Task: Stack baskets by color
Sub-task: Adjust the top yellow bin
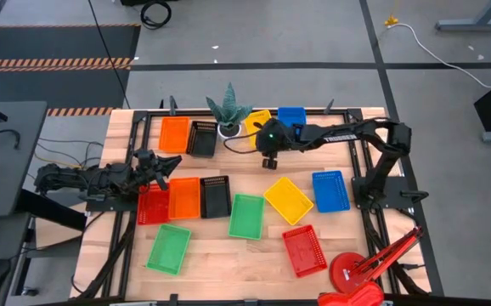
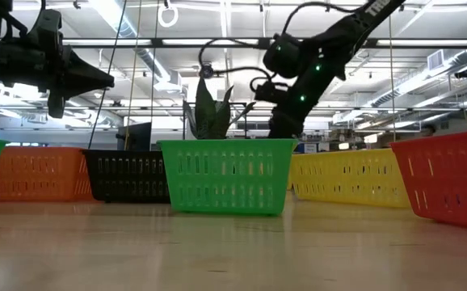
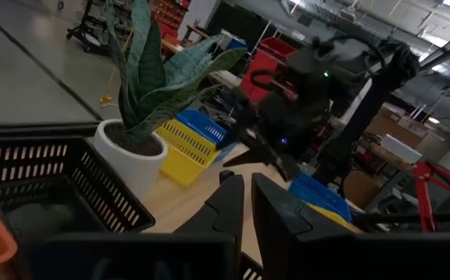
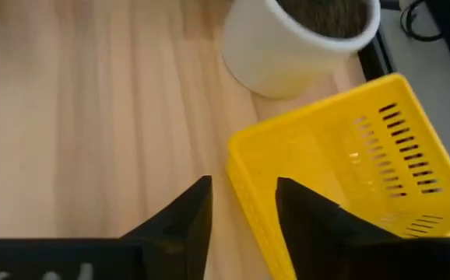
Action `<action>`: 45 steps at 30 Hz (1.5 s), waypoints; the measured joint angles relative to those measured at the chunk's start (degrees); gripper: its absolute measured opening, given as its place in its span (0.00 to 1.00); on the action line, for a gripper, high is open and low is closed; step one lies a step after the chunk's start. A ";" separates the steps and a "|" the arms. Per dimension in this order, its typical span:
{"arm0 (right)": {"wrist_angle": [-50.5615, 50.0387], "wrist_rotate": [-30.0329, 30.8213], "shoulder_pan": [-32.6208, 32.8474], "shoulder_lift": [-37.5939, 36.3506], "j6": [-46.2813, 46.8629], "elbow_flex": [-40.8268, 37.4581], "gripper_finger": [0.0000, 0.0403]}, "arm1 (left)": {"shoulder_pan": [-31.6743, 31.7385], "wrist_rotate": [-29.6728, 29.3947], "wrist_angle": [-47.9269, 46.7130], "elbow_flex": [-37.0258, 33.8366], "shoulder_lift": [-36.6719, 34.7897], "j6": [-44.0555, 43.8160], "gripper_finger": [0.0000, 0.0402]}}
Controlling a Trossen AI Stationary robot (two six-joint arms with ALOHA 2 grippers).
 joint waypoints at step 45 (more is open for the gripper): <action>-5.71 17.19 5.95 -3.90 9.38 0.30 0.27 | 0.00 -0.05 -0.02 0.00 0.45 -0.13 0.08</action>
